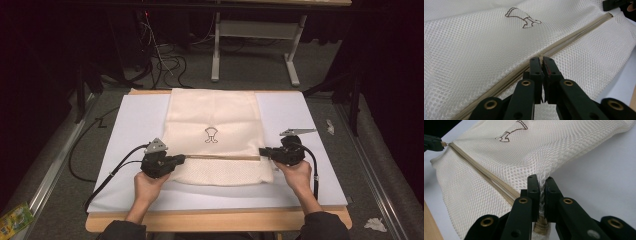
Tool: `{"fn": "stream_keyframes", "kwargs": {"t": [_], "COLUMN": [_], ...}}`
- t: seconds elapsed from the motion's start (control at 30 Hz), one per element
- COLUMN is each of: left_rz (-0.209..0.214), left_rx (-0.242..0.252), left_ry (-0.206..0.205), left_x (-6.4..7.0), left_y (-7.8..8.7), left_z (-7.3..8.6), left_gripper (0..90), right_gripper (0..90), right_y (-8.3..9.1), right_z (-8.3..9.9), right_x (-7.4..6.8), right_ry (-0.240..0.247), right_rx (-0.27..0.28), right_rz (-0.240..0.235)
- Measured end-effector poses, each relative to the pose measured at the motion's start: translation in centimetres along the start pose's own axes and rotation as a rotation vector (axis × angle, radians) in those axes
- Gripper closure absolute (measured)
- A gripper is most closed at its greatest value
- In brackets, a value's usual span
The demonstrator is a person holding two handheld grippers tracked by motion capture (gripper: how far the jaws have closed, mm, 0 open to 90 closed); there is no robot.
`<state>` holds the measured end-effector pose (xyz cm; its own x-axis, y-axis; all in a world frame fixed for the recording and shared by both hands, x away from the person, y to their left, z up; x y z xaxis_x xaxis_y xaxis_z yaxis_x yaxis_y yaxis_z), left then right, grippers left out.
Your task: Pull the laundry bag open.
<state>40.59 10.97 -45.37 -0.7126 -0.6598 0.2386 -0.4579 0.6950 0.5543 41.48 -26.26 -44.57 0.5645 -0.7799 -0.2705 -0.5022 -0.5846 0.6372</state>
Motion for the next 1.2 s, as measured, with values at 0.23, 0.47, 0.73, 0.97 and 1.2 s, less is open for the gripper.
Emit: {"fn": "stream_keyframes", "kwargs": {"t": [0.23,0.47,0.73,0.97,1.2], "left_rz": [-0.017,-0.032,-0.032,-0.046,-0.061], "left_rx": [-0.001,0.007,0.015,0.018,0.026], "left_ry": [-0.001,0.006,0.009,0.016,0.028], "left_x": [-0.4,-0.9,-1.1,-1.5,-2.1], "left_y": [0.4,1.1,1.2,1.6,2.4], "left_z": [0.1,0.1,0.1,0.2,0.4], "left_gripper": [87.2,87.3,87.3,87.4,87.4], "right_gripper": [86.5,86.5,86.5,86.6,86.5], "right_y": [0.1,0.4,0.4,0.4,0.4], "right_z": [0.0,0.0,-0.1,-0.1,0.0], "right_x": [0.1,0.3,0.2,0.3,0.5], "right_ry": [-0.003,-0.009,-0.004,0.0,-0.002], "right_rx": [-0.002,0.001,0.0,-0.003,-0.003], "right_rz": [0.007,0.011,0.011,0.021,0.025]}}
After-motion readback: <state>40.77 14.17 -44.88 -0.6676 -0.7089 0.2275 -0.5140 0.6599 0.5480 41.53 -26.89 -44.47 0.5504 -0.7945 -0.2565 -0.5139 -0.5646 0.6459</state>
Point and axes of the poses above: each handheld gripper's, and its own axes: y roughly backward along the jaws, z roughly out of its underside, x roughly to its right, the point moved 4 cm from there along -y, roughly forward along the jaws, and after that the axes turned 2 degrees about y, right-handed, at the moved point
